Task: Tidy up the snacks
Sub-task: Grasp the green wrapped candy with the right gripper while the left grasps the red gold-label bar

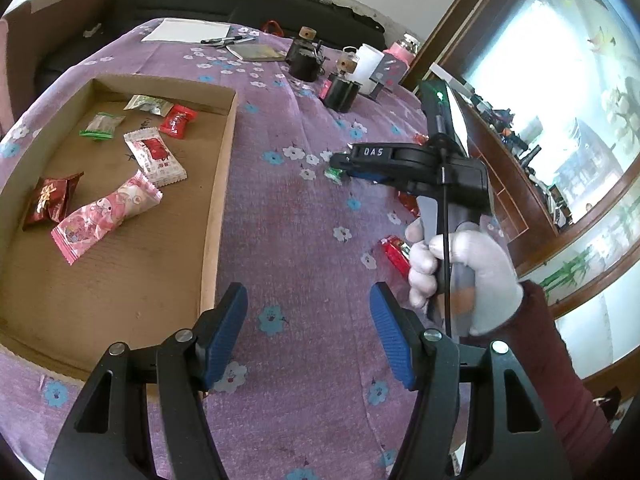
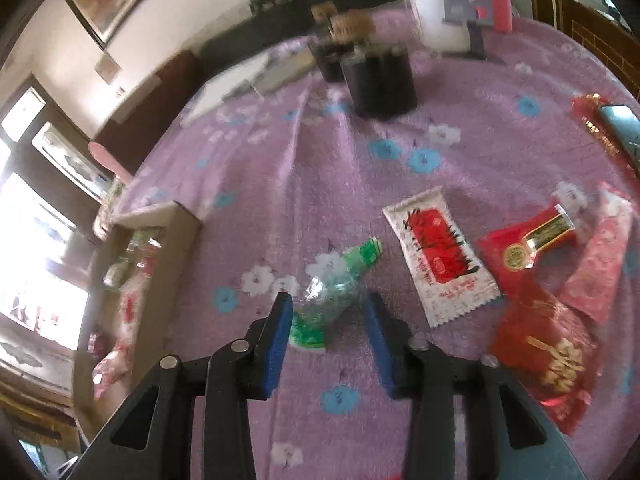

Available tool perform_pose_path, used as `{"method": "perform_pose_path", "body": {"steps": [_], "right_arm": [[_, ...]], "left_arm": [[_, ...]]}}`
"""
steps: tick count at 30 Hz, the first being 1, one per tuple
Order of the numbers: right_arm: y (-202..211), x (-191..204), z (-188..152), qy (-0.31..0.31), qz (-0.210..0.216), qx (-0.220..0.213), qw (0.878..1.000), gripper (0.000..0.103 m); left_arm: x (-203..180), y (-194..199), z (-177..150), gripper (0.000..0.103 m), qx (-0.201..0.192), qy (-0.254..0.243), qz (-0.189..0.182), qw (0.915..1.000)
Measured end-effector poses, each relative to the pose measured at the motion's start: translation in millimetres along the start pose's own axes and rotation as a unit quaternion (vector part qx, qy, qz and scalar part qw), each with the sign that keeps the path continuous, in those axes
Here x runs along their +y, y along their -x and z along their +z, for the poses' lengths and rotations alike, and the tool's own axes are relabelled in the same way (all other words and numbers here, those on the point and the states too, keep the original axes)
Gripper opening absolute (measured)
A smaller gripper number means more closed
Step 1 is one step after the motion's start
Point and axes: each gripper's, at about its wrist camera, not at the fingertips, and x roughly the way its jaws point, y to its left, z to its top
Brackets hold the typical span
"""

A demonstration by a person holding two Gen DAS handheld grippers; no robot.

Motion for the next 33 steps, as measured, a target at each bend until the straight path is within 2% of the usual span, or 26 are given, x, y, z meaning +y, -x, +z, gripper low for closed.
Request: {"method": "perform_pose_path", "body": {"steps": [2, 7, 12, 16, 18, 24, 27, 28, 29, 31, 33], "right_arm": [[0, -1, 0, 0.01, 0.0, 0.01, 1.0, 0.014], [43, -29, -14, -0.005, 0.025, -0.012, 1.0, 0.014], [98, -73, -39, -0.03, 0.042, -0.051, 0.997, 0.014], [124, -105, -56, -0.054, 0.045, -0.068, 0.995, 0.014], [127, -115, -61, -0.062, 0.044, -0.07, 0.995, 0.014], [134, -142, -81, -0.086, 0.059, -0.076, 0.992, 0.014], [135, -143, -85, -0.087, 0.064, -0.079, 0.991, 0.014], [135, -143, -86, -0.087, 0.065, -0.079, 0.991, 0.014], [136, -144, -88, -0.087, 0.066, -0.08, 0.991, 0.014], [137, -145, -92, -0.087, 0.07, -0.082, 0.99, 0.014], [139, -146, -95, -0.087, 0.071, -0.083, 0.99, 0.014]], "left_arm": [[-4, -3, 0, 0.063, 0.002, -0.012, 0.003, 0.9999], [-26, -22, 0, 0.063, 0.017, -0.059, -0.008, 0.9981], [-73, -58, 0, 0.063, 0.043, -0.149, -0.017, 0.9877], [-105, -87, 3, 0.062, 0.048, -0.206, -0.005, 0.9774], [-114, -102, 6, 0.062, 0.054, -0.212, 0.007, 0.9757], [-132, -132, 7, 0.062, 0.073, -0.191, 0.031, 0.9784], [-136, -136, 4, 0.062, 0.061, -0.202, 0.049, 0.9763], [-136, -134, 3, 0.051, 0.056, -0.202, 0.049, 0.9767], [-134, -133, 4, 0.031, 0.053, -0.198, 0.044, 0.9777], [-127, -130, 7, 0.017, 0.057, -0.181, 0.034, 0.9813], [-121, -126, 9, 0.017, 0.052, -0.164, 0.027, 0.9847]]}}
